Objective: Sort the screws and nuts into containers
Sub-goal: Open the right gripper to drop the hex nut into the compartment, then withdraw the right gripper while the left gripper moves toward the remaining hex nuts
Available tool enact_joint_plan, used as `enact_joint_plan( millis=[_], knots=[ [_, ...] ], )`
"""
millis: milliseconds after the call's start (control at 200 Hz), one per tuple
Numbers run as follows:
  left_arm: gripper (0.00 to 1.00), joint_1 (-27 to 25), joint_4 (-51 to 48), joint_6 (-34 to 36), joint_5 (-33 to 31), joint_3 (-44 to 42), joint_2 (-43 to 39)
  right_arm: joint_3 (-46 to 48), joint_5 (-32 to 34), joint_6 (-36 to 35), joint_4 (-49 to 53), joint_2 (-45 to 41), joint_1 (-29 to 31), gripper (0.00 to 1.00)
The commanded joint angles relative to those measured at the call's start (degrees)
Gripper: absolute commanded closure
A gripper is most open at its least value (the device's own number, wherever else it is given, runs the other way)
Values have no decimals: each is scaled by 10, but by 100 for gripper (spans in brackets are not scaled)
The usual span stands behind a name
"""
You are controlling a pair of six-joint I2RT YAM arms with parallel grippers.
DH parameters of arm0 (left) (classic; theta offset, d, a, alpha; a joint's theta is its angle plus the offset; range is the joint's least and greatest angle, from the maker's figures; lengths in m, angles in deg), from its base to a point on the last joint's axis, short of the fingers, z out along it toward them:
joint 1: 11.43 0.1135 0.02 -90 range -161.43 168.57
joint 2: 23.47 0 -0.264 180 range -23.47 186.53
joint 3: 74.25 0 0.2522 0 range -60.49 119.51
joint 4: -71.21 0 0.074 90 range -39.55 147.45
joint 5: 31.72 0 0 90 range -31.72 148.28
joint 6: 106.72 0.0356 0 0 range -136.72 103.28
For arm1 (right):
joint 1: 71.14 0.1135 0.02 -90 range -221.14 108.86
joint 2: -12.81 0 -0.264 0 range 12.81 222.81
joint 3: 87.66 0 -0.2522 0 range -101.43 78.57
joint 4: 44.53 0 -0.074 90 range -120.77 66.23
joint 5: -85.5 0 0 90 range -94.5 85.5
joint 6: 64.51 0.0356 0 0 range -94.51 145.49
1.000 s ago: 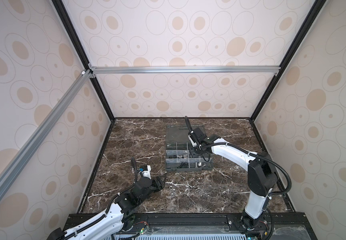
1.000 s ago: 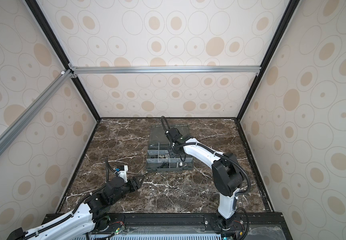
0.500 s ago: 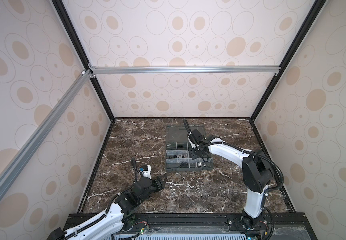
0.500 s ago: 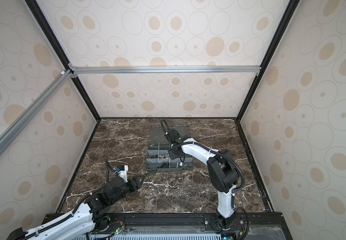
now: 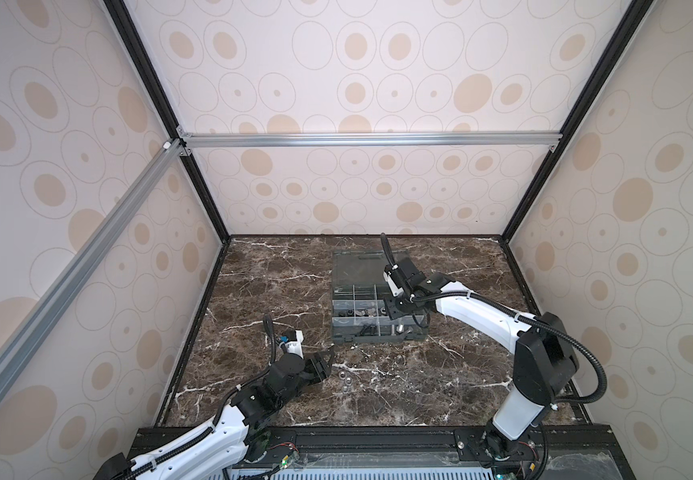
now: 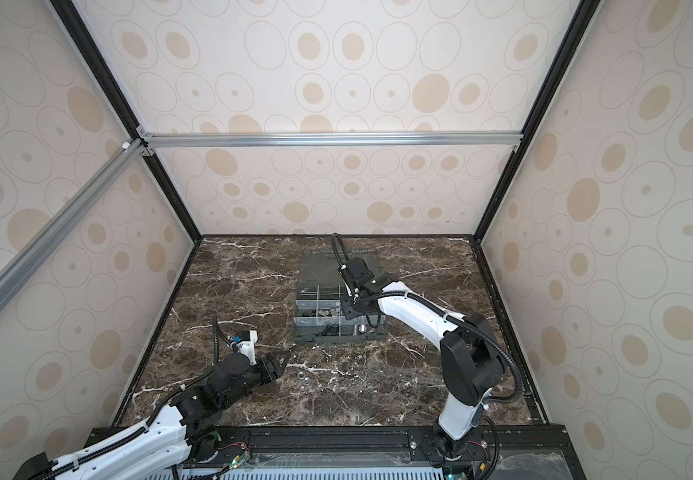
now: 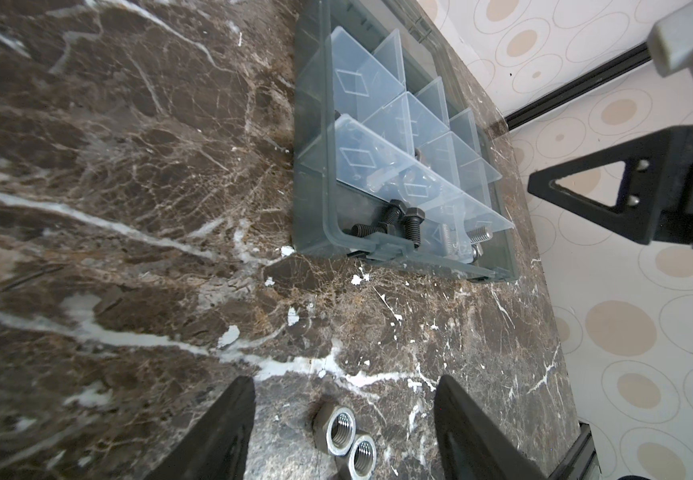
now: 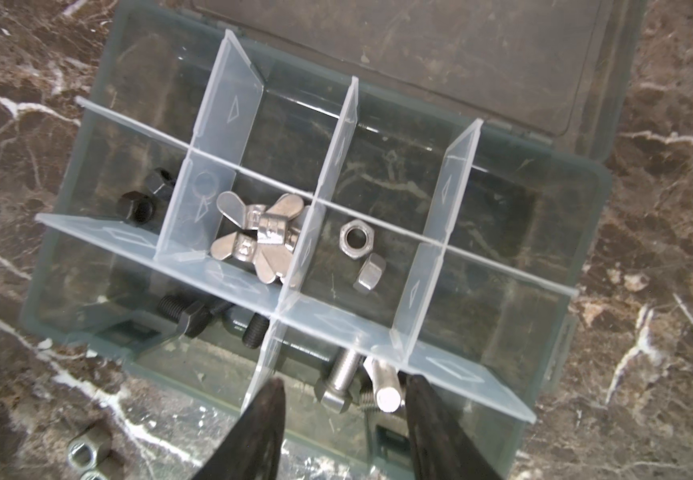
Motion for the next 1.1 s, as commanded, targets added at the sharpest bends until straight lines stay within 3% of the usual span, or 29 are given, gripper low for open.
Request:
enact_joint_plan(
  millis=[0,265,525,1095],
  knots=[
    [32,2,16,5,2,15,5,34,-15,14,1,-39,-2,49],
    [33,2,32,14,10,22,37,96,-40,31,4,-103,-2,49],
    [35,-5,-15,56,4,75,102,182,-74,72,-28,-158,-1,48],
    [36,-87,-128,102,-49,198,255,291,-83,122,-50,-229,13,48]
  ],
)
